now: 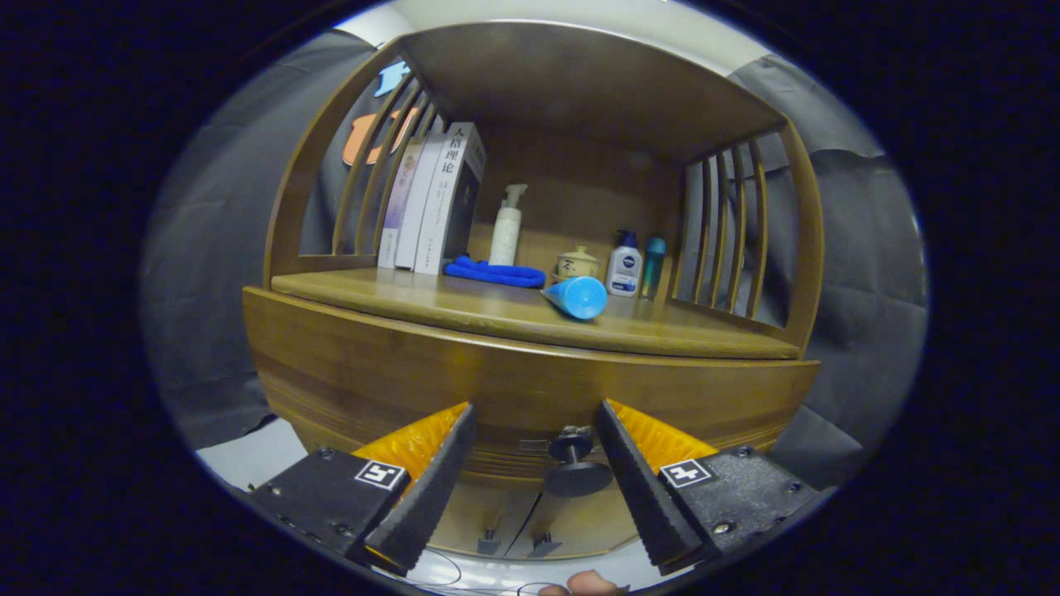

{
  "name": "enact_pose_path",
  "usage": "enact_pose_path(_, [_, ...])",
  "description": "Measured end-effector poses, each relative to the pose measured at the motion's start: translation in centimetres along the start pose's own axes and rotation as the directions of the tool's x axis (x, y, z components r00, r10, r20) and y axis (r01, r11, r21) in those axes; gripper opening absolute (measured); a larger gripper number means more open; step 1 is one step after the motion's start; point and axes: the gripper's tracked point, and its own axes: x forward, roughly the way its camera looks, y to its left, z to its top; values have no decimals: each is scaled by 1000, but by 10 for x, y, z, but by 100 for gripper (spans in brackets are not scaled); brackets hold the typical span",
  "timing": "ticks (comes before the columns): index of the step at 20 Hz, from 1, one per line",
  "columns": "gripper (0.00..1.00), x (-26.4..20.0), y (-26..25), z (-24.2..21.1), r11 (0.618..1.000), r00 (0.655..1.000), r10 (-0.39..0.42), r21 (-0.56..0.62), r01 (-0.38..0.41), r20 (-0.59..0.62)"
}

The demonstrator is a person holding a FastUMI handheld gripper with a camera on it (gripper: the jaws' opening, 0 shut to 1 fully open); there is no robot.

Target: Pull open the drawer, take out the items inside it, and place them on the countertop above the cabinet.

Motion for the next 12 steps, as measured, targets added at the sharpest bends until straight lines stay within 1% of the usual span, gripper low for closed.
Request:
enact_pose_path(4, [97,12,1,2,1000,1000,0,2,0,-21])
enact_pose_path(8, [97,15,1,2,1000,1000,11,-11,-11,-21])
enact_pose_path(9, [97,16,2,0,1000,999,15,-18,-15,-38])
enact_pose_path(10, [97,11,3,-5,999,998,27,-17,-28,-59])
enact_pose_path(12, [100,-1,5,0,999,998,50,-16,-51,-49])
